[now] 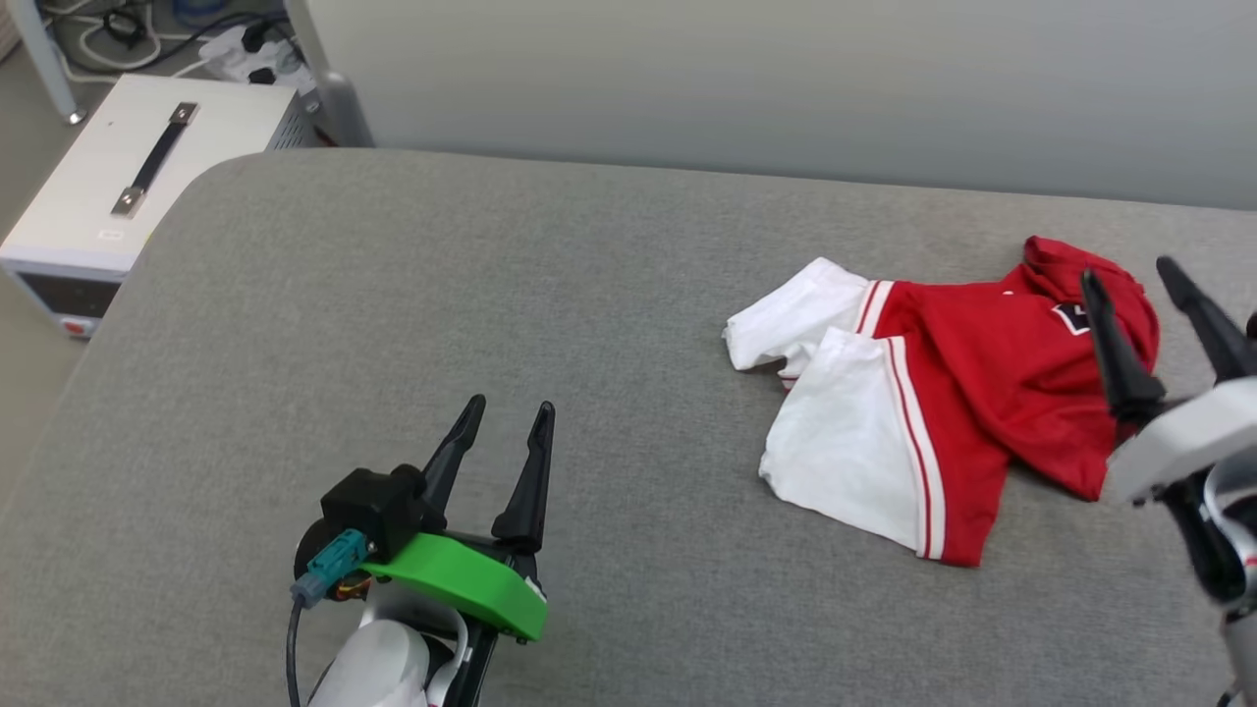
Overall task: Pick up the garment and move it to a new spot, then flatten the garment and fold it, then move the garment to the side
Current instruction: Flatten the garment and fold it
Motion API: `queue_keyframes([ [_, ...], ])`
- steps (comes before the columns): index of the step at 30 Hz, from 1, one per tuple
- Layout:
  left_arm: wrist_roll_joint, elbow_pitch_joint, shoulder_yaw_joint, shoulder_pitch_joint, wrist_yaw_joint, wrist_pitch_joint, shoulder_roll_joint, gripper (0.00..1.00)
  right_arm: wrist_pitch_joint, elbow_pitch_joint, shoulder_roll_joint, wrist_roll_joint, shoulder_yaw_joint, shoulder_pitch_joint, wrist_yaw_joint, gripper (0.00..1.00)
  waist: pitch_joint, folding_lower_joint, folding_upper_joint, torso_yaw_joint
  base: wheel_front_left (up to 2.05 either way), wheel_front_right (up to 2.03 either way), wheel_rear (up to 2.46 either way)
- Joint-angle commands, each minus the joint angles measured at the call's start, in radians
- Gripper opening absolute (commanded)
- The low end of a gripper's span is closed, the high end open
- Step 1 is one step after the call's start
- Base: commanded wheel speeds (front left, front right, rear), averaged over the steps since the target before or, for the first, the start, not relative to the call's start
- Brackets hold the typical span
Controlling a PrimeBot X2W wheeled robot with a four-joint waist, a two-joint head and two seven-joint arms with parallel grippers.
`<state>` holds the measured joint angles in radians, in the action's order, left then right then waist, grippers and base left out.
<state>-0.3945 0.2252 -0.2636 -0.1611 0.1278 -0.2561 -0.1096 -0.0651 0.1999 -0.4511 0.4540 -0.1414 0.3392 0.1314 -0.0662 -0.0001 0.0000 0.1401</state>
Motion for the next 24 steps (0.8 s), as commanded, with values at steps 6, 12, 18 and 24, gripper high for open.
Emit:
queue_keyframes([
  [6,-0.031,0.012,-0.024,0.028,0.003,-0.006,-0.018,1.0,-0.016,-0.16,0.145,-0.1,0.089,-0.187,-0.001,1.0,0.028,0.0001,0.0,-0.053,0.0,0.0,0.0],
  [12,-0.05,0.017,-0.022,0.016,0.003,-0.006,-0.035,1.0,-0.025,-0.25,0.233,-0.136,0.132,-0.271,-0.001,1.0,0.012,0.0001,0.0,-0.1,0.0,0.0,0.0],
  [18,-0.075,0.026,-0.083,-0.103,0.003,0.09,-0.1,1.0,-0.012,-0.318,0.282,-0.165,0.147,-0.298,-0.001,1.0,-0.04,0.0001,0.0,-0.166,0.0,0.0,0.0],
  [24,-0.151,0.062,-0.154,-0.331,0.003,0.368,-0.161,1.0,0.0,-0.366,0.302,-0.186,0.159,-0.317,-0.001,1.0,-0.113,0.0001,0.0,-0.245,0.0,0.0,0.0],
])
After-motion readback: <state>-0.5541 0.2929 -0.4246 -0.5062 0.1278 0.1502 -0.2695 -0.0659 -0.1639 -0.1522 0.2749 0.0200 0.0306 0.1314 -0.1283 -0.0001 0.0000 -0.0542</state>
